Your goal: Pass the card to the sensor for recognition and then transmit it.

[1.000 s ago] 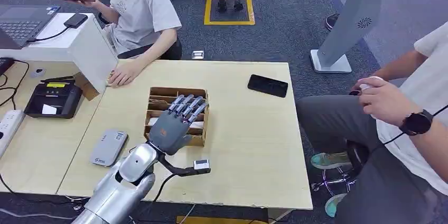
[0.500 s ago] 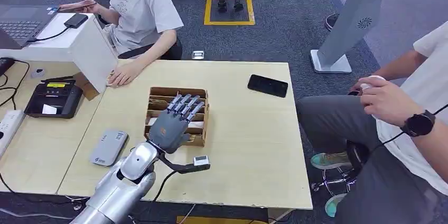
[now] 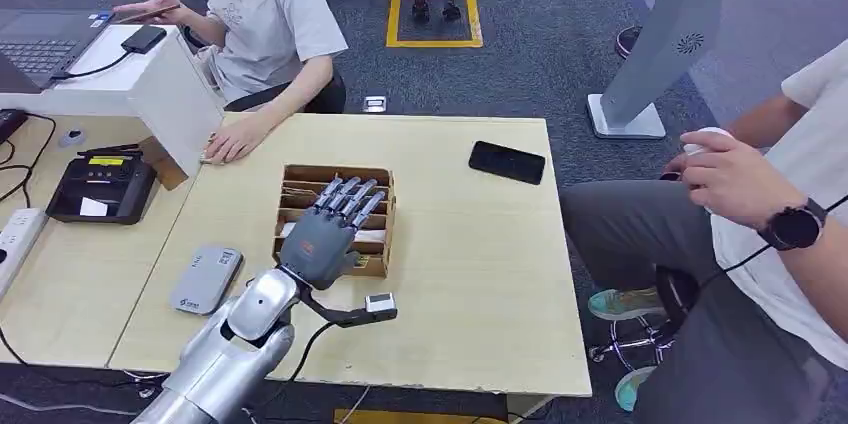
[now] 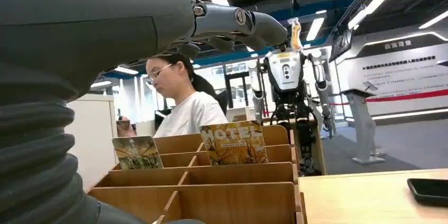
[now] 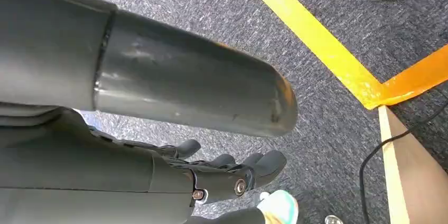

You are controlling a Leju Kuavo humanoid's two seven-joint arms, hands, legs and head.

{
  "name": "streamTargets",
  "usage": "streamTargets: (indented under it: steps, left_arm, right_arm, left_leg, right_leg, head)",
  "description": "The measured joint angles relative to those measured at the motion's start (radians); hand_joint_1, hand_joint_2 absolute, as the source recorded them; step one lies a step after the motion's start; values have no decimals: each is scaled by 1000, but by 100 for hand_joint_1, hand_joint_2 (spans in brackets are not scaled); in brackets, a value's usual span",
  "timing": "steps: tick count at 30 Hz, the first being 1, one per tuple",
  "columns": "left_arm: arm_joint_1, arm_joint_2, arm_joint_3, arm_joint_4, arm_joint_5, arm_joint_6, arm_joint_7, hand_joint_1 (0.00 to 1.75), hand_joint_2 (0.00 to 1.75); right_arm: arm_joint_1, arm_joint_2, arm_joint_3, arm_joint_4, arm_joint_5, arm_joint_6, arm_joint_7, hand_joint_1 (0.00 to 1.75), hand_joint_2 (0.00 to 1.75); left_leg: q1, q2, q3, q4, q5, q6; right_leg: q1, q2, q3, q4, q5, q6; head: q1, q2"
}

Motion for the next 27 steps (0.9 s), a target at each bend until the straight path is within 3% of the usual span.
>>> streamTargets:
  steps: [27]
  left_arm:
    - [-10, -38, 47, -14, 23, -39, -3, 0, 175]
  right_arm:
    - [-1, 0, 10, 0, 0, 0, 3, 0, 0]
  left_leg:
    - [0, 0, 0, 0, 0, 0]
  right_leg:
    - [0, 0, 0, 0, 0, 0]
  head:
    - [0, 0]
